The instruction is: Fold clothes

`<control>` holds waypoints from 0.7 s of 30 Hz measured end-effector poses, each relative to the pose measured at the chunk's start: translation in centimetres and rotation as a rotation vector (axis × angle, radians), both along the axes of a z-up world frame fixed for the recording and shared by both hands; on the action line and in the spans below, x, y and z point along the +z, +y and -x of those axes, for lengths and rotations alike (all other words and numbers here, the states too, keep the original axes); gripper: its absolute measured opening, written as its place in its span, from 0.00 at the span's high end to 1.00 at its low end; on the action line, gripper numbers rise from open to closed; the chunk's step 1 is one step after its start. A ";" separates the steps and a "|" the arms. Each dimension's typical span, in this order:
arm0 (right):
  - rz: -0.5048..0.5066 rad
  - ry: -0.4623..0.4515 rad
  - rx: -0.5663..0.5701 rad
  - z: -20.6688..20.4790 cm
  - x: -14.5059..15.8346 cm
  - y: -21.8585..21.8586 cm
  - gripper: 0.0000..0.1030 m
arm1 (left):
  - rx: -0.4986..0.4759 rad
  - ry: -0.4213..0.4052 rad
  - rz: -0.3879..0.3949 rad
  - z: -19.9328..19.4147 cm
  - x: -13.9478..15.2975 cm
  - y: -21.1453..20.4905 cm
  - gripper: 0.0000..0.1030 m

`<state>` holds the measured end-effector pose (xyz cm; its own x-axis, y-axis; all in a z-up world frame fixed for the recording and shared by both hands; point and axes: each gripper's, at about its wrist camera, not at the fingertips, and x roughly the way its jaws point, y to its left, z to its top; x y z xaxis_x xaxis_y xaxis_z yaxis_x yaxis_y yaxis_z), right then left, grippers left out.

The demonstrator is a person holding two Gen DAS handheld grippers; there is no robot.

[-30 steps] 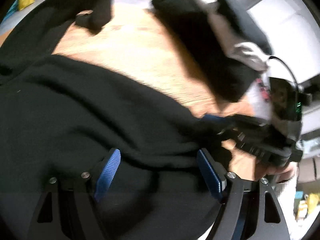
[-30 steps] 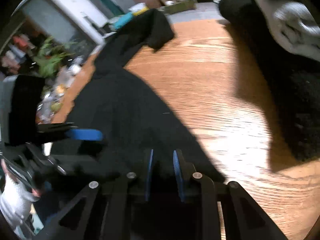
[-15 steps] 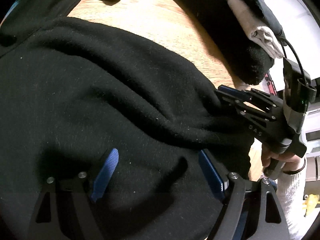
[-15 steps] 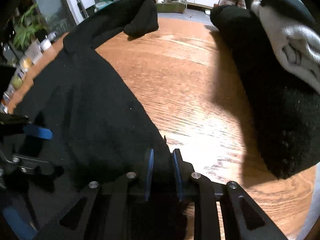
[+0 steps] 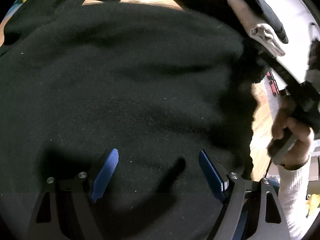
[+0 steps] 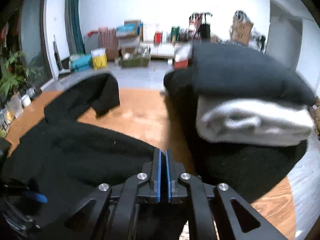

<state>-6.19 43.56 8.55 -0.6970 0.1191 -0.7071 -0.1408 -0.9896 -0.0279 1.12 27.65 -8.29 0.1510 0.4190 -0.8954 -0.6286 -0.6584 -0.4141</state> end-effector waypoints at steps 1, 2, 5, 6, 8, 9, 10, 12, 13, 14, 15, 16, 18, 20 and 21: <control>0.039 -0.036 -0.006 0.1 -0.6 0.5 0.94 | 0.008 -0.017 -0.005 0.0 0.1 -0.4 0.20; 0.077 -0.073 -0.012 0.3 -1.1 1.1 0.90 | 0.016 -0.034 -0.009 -0.1 0.3 -0.7 0.20; 0.200 -0.087 -0.037 -0.4 -0.8 3.2 0.50 | 0.038 -0.078 -0.021 -0.3 0.6 -1.8 0.20; 0.217 -0.097 -0.041 -1.0 -0.6 3.6 0.50 | 0.038 -0.077 -0.018 -0.7 0.6 -2.3 0.20; 0.251 -0.118 -0.048 -2.0 -0.1 4.4 0.55 | 0.038 -0.075 -0.014 -1.5 0.4 -3.3 0.20; 0.271 -0.130 -0.049 -2.5 0.0 4.8 0.57 | 0.037 -0.074 -0.012 -2.0 0.3 -3.8 0.20; 0.309 -0.161 -0.038 -2.9 -0.5 4.7 0.58 | 0.037 -0.073 -0.010 -2.4 0.2 -4.3 0.20; 0.347 -0.227 0.005 -2.7 -1.8 3.9 0.59 | 0.037 -0.071 -0.005 -3.2 0.1 -5.3 0.20; 0.361 -0.259 0.025 -2.5 -2.5 3.5 0.59 | 0.037 -0.070 -0.003 -3.6 0.0 -5.8 0.20; 0.341 -0.290 0.026 -1.9 -3.3 3.1 0.61 | 0.037 -0.069 -0.001 -4.0 -0.1 -6.3 0.20; 0.322 -0.320 0.027 -1.3 -4.1 2.6 0.61 | 0.037 -0.068 0.001 -4.4 -0.1 -6.8 0.20; 0.306 -0.337 0.021 -0.7 -4.8 2.5 0.59 | 0.037 -0.067 0.004 -4.8 -0.2 -7.3 0.20; 0.273 -0.366 0.008 0.5 -6.0 2.1 0.59 | 0.036 -0.065 0.008 -5.6 -0.4 -8.3 0.20; 0.216 -0.343 -0.031 1.2 -6.1 2.3 0.62 | 0.057 -0.087 0.008 -5.7 -0.7 -9.4 0.20; 0.166 -0.328 -0.050 1.6 -6.4 2.3 0.62 | 0.073 -0.105 0.007 -5.6 -0.9 -10.0 0.20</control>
<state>-7.75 45.86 2.19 -0.4266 0.0124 -0.9044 -0.1989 -0.9767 0.0805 6.77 17.62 -9.22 0.2132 0.4263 -0.8791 -0.5323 -0.7038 -0.4704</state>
